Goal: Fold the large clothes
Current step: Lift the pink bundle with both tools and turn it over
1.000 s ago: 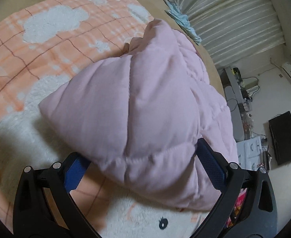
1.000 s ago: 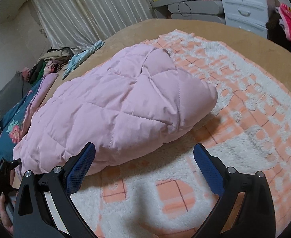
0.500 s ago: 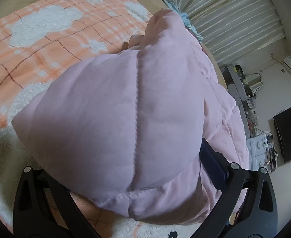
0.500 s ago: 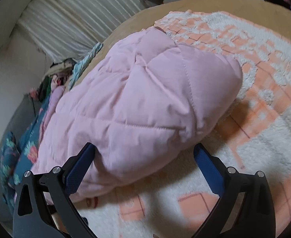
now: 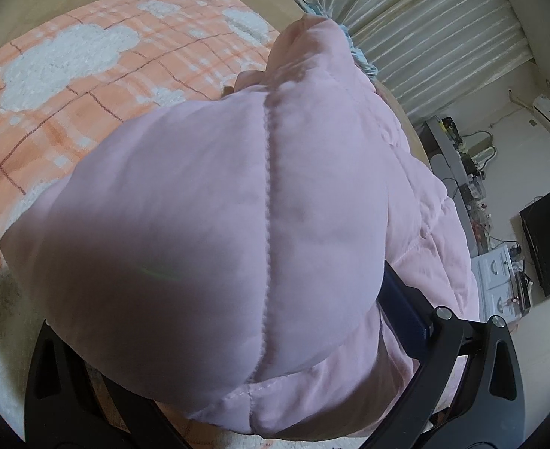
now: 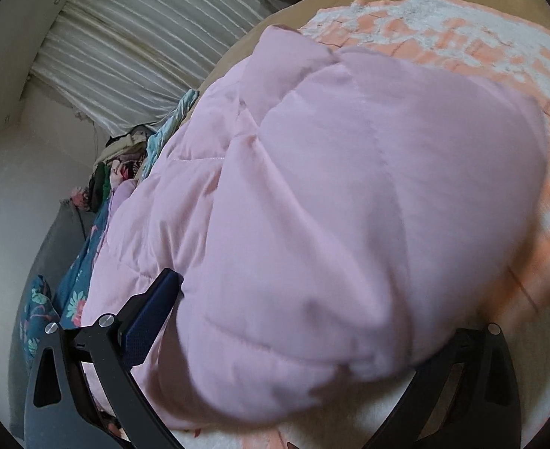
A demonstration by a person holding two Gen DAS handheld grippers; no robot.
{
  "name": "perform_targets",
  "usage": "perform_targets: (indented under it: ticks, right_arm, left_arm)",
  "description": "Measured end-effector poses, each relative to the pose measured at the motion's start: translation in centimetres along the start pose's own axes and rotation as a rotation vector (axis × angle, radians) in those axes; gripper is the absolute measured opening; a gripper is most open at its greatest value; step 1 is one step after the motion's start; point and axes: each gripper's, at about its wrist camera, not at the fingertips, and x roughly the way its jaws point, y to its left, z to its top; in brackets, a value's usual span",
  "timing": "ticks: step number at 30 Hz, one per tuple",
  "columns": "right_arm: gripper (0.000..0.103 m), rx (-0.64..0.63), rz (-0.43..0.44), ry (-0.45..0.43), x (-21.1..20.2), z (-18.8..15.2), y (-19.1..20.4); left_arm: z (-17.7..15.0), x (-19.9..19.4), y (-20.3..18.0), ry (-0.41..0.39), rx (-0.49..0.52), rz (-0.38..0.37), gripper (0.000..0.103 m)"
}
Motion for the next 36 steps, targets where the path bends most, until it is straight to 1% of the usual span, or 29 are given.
perform_targets:
  ticks: [3,4,5,8,9,10,11,12,13,14,17,18,19,21,23,26,30,32,36]
  right_arm:
    - [0.099,-0.021,0.006,-0.005,0.1,0.0,0.1]
    - [0.097,-0.028,0.009,-0.013,0.1,0.0,0.3]
    - [0.093,-0.043,0.014,-0.027,-0.1,-0.1,0.4]
    - [0.071,-0.086,0.035,-0.048,-0.7,-0.3,0.9]
    - [0.067,-0.097,0.044,-0.052,-0.9,-0.3,1.0]
    - [0.060,-0.115,0.054,-0.053,-1.2,-0.2,1.3]
    - [0.054,-0.133,0.056,-0.054,-1.2,0.0,1.5]
    - [0.052,-0.154,0.056,-0.057,-1.4,0.0,1.8]
    - [0.049,-0.178,0.055,-0.062,-1.6,0.0,2.3]
    - [0.047,-0.199,0.050,-0.068,-1.8,0.0,2.8]
    - [0.044,-0.257,0.033,-0.081,-2.5,-0.2,3.7]
    - [0.043,-0.277,0.030,-0.083,-2.7,-0.2,4.0]
    - [0.042,-0.296,0.027,-0.085,-2.9,-0.2,4.2]
    - [0.040,-0.342,0.020,-0.088,-3.3,-0.2,5.2]
    - [0.039,-0.391,0.009,-0.095,-4.0,-0.1,6.1]
    - [0.037,-0.457,0.002,-0.110,-5.4,0.0,7.6]
    - [0.036,-0.551,-0.017,-0.124,-7.3,-0.4,9.6]
    - [0.036,-0.593,-0.014,-0.132,-8.8,-0.9,10.2]
    - [0.036,-0.638,-0.005,-0.141,-11.2,-2.1,11.1]
  left_arm:
    - [0.0,0.1,-0.2,-0.006,0.009,0.004,0.095]
    - [0.0,0.1,-0.3,-0.008,0.012,0.007,0.095]
    - [0.0,0.1,-0.4,-0.012,0.013,0.011,0.095]
    - [0.0,-0.1,-0.9,-0.021,0.021,0.017,0.094]
    - [0.0,-0.1,-1.0,-0.023,0.025,0.018,0.091]
    - [0.0,-0.4,-1.2,-0.029,0.036,0.019,0.088]
    - [0.0,-0.7,-1.6,-0.038,0.056,0.022,0.083]
    - [-0.1,-0.9,-1.9,-0.044,0.071,0.025,0.078]
    - [0.0,-1.1,-2.1,-0.049,0.087,0.030,0.075]
    - [0.0,-1.3,-2.4,-0.054,0.102,0.036,0.069]
    - [0.1,-2.1,-3.8,-0.069,0.169,0.070,0.058]
    - [0.1,-2.3,-4.0,-0.076,0.185,0.074,0.054]
    - [0.2,-2.7,-4.4,-0.084,0.203,0.078,0.051]
    - [0.1,-3.4,-5.0,-0.098,0.233,0.079,0.042]
    - [0.3,-4.1,-5.7,-0.114,0.271,0.078,0.038]
    - [0.1,-5.8,-7.4,-0.144,0.339,0.079,0.035]
    - [-0.1,-8.0,-9.0,-0.166,0.403,0.079,0.034]
    - [-0.2,-9.1,-9.4,-0.169,0.417,0.073,0.034]
    - [-0.7,-10.9,-9.2,-0.170,0.419,0.068,0.034]
